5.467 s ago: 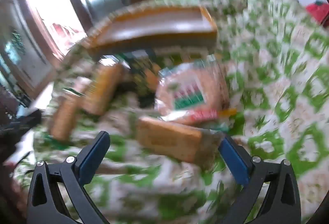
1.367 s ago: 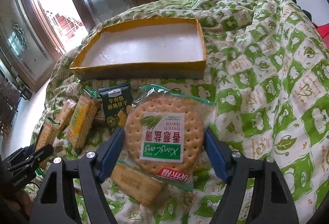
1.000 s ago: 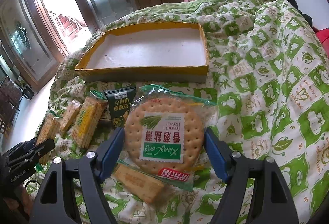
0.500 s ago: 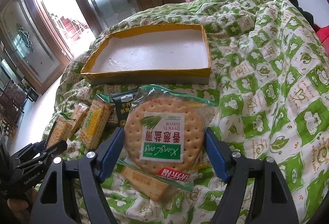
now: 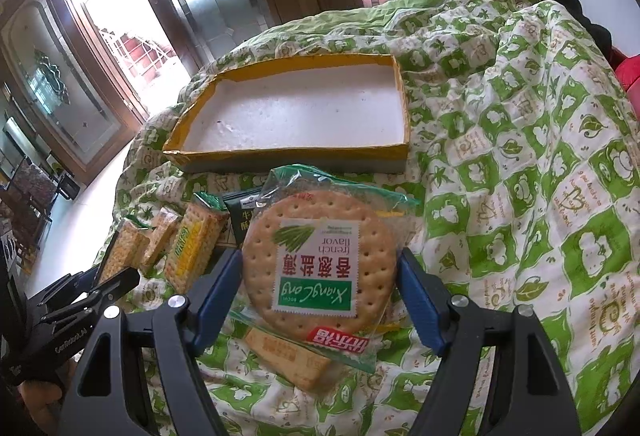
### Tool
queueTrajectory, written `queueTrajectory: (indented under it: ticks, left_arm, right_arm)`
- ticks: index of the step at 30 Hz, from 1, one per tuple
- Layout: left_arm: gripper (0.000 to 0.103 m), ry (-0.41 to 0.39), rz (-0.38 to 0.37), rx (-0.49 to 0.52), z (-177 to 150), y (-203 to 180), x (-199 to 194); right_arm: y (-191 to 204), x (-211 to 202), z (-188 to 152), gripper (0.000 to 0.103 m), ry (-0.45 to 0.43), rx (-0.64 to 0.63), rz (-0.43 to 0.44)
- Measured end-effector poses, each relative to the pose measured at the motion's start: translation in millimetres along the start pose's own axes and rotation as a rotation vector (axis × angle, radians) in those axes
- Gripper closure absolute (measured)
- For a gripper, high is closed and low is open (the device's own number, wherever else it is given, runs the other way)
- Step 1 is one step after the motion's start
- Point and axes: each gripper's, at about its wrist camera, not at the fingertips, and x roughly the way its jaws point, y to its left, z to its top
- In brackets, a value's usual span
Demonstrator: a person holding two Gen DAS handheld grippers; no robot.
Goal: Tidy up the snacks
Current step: 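Carry the black-striped pack with the left tool while the right tool carries the round pack over the tray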
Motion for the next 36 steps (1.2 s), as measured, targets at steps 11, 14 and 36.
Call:
queueTrajectory:
  ticks: [11, 14, 36]
  left_arm:
    - [0.050, -0.013, -0.014, 0.017, 18, -9, -1]
    - [0.050, -0.013, -0.015, 0.020, 21, -10, 0]
    - [0.049, -0.011, -0.011, 0.042, 41, -18, 6]
  right_arm:
    - [-4, -7, 13, 0.026, -0.009, -0.011, -0.001]
    - [-4, -6, 15, 0.026, -0.008, -0.013, 0.000]
    - [-4, -7, 35, 0.026, -0.025, -0.027, 0.003]
